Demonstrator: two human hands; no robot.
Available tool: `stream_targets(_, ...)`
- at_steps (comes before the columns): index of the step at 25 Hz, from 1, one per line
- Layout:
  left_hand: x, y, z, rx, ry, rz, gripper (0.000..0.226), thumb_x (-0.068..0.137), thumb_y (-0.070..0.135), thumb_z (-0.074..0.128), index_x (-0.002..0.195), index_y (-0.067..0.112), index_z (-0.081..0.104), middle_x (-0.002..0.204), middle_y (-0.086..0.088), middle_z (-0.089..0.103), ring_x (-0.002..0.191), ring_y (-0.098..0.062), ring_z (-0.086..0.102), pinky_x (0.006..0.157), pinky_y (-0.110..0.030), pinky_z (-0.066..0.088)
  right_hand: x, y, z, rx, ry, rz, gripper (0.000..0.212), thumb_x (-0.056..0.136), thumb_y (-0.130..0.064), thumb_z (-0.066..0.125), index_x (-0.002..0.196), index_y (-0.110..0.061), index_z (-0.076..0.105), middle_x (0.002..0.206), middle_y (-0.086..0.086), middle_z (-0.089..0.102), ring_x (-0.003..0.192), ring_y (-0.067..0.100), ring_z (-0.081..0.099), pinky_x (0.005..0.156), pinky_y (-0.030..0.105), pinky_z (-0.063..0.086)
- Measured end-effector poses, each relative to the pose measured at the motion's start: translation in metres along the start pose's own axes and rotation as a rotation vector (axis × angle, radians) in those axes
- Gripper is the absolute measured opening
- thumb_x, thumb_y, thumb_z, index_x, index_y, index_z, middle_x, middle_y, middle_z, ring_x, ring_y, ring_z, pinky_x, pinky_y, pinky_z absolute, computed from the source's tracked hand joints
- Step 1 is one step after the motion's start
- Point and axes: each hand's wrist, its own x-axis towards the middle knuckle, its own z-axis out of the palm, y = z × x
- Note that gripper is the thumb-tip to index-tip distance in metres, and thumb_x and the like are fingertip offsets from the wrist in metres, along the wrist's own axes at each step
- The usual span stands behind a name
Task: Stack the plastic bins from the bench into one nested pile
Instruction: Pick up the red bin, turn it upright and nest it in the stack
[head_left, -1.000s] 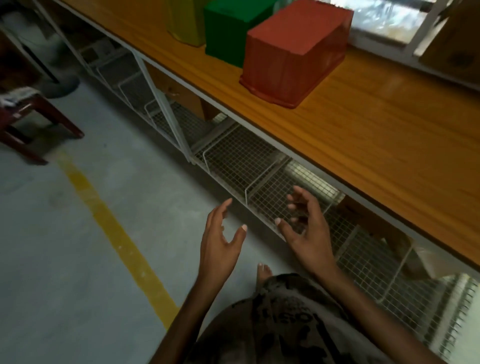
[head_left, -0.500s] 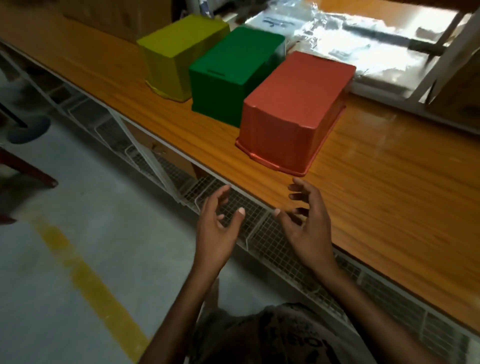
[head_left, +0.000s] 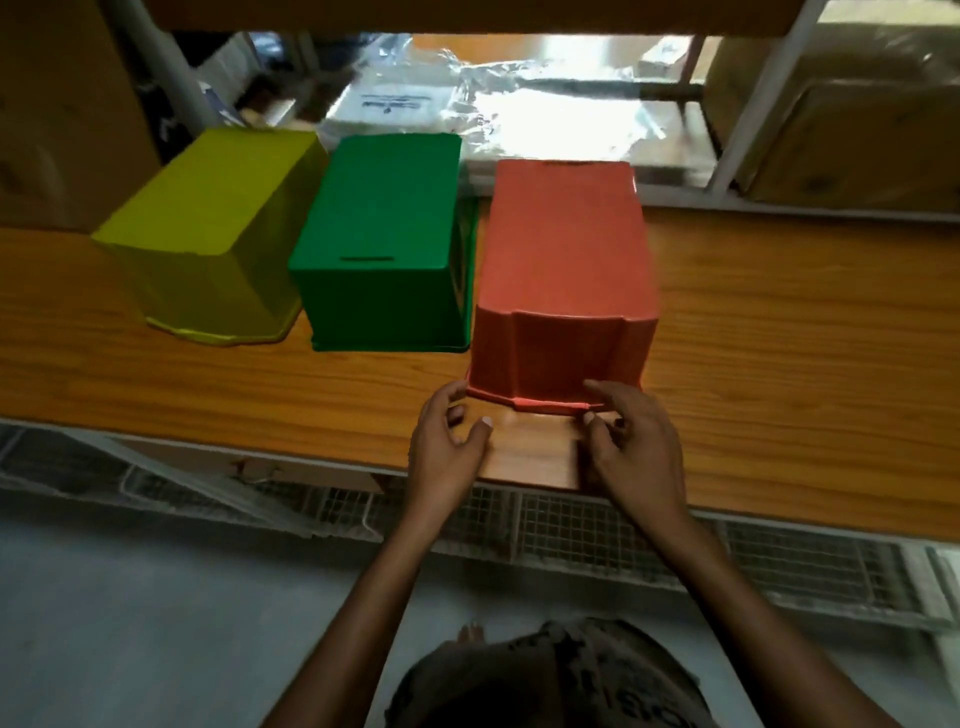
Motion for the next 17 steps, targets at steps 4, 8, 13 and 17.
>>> stream_targets(4,0.03,0.01,-0.007,-0.072,-0.068,0.023,0.057,0.097,0.022,0.069,0.149,0.024,0.047,0.144,0.009,0.053,0.133,-0.012,0.05,0.106,-0.028,0.044,0.016,-0.012,-0.015,0.058,0.34,0.197,0.04,0.097,-0.025,0.066,0.136,-0.023,0.058,0.13,0.0,0.057,0.114,0.015,0.057,0.075,0.007,0.044)
stream_targets(8,0.053,0.025,-0.001,-0.091,-0.137,0.038,0.057,0.097,0.022,0.069,0.149,0.028,0.047,0.141,0.007,0.055,0.133,-0.014,0.054,0.107,-0.033,0.047,0.042,-0.011,-0.019,0.087,0.103,0.369,0.058,0.091,-0.013,0.07,0.146,-0.018,0.051,0.131,-0.003,0.057,0.116,0.012,0.058,0.077,0.008,0.042)
stream_targets(13,0.047,0.056,0.003,-0.183,-0.022,0.092,0.053,0.096,0.013,0.069,0.146,0.022,0.052,0.143,-0.001,0.059,0.126,-0.011,0.058,0.101,-0.026,0.051,0.039,-0.031,-0.032,0.299,0.087,0.298,0.065,0.083,-0.016,0.073,0.144,-0.032,0.053,0.122,-0.016,0.065,0.116,0.006,0.064,0.08,0.011,0.049)
stream_targets(17,0.062,0.112,-0.009,-0.457,0.066,0.164,0.039,0.099,0.008,0.063,0.136,0.021,0.062,0.131,-0.001,0.067,0.118,-0.011,0.066,0.096,-0.021,0.054,0.047,-0.048,-0.089,0.45,0.014,0.122,0.098,0.07,-0.007,0.062,0.159,-0.034,0.033,0.157,-0.019,0.044,0.141,-0.004,0.044,0.117,0.034,0.041)
